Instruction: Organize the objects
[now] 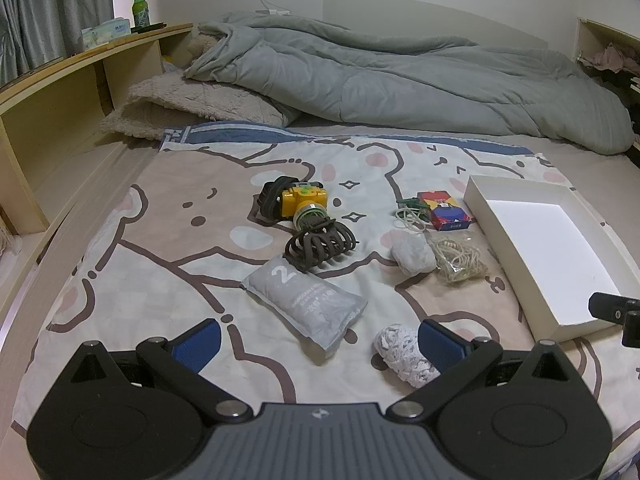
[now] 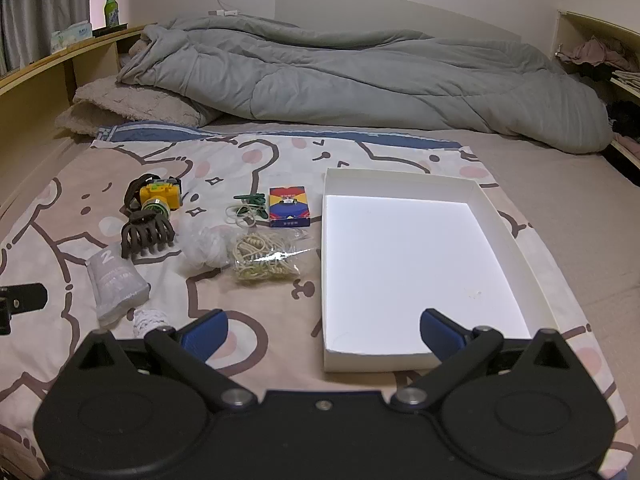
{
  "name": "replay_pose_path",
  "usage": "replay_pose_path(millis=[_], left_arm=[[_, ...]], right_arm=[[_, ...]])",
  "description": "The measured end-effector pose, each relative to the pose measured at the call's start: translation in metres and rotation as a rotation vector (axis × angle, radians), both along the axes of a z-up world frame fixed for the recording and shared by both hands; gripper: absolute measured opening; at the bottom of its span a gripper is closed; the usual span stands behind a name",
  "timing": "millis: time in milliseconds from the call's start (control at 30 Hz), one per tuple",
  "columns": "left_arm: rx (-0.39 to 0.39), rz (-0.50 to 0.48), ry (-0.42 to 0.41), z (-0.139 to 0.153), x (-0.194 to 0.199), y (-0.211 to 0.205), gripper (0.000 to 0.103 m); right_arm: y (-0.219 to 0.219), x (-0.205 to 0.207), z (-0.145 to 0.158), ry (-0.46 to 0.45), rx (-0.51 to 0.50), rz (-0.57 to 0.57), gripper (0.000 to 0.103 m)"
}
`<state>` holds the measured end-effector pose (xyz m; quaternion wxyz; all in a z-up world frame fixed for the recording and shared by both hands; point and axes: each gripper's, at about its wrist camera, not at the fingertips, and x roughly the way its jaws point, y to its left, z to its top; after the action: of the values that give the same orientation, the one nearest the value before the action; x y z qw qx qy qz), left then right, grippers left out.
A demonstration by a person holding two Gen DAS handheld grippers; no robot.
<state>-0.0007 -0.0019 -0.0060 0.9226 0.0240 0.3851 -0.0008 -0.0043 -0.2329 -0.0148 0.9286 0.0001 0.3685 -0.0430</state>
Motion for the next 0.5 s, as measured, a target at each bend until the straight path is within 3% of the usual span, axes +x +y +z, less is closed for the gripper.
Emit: replay_pose_path(millis=[500], left_arm=[[0.000,-0.032,0.001,-0.0017,0.0005,0.0001,0.103]], right_arm=[[-0.0006,0.0000,-0.0011,0.003,-0.002,0.003,0.103]])
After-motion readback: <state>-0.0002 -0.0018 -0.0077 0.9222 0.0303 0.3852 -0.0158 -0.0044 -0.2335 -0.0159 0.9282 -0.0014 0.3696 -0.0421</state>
